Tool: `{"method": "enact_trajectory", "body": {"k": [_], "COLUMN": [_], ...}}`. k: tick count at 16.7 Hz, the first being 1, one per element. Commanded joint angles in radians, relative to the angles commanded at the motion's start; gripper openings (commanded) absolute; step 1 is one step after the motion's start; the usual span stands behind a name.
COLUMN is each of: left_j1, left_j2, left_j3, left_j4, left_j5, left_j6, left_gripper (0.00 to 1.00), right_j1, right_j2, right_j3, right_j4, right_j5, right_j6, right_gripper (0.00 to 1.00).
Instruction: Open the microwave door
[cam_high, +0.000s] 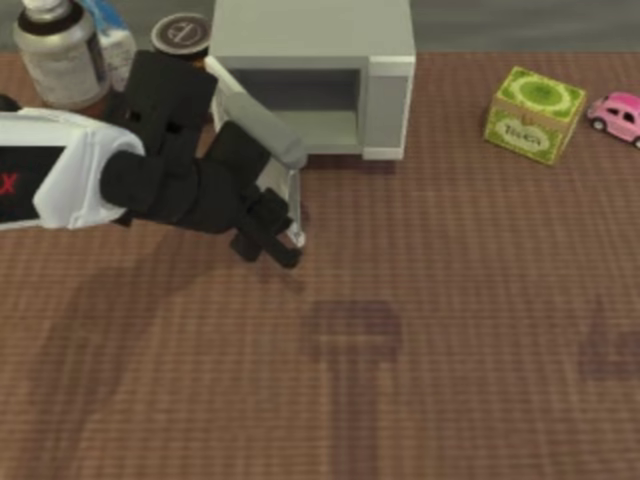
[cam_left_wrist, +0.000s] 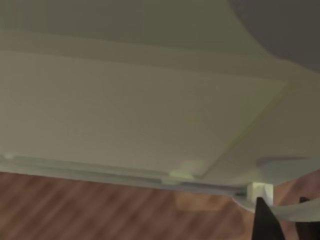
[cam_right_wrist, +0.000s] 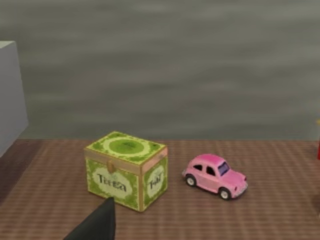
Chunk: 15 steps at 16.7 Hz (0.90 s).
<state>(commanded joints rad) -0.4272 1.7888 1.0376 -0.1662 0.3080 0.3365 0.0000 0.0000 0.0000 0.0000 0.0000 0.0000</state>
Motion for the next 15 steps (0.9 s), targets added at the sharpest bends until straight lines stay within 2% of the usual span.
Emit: {"method": "enact_trajectory", "body": {"k": [5,15], "left_j1": [0.0,0.036], "left_j2": [0.0,-0.009], "left_j3": [0.0,-0.006], "left_j4": [0.0,-0.031], "left_j5": [0.0,0.059], "left_j6": [0.0,0.083], "left_gripper": [0.0,0.0], "right_j1": [0.0,0.0], "right_j2": [0.0,0.0], "right_j3": [0.0,0.0], "right_j4": [0.0,0.0], "right_j5": [0.0,0.0], "right_j6": [0.0,0.0], "right_gripper": [1.0,1.0]}}
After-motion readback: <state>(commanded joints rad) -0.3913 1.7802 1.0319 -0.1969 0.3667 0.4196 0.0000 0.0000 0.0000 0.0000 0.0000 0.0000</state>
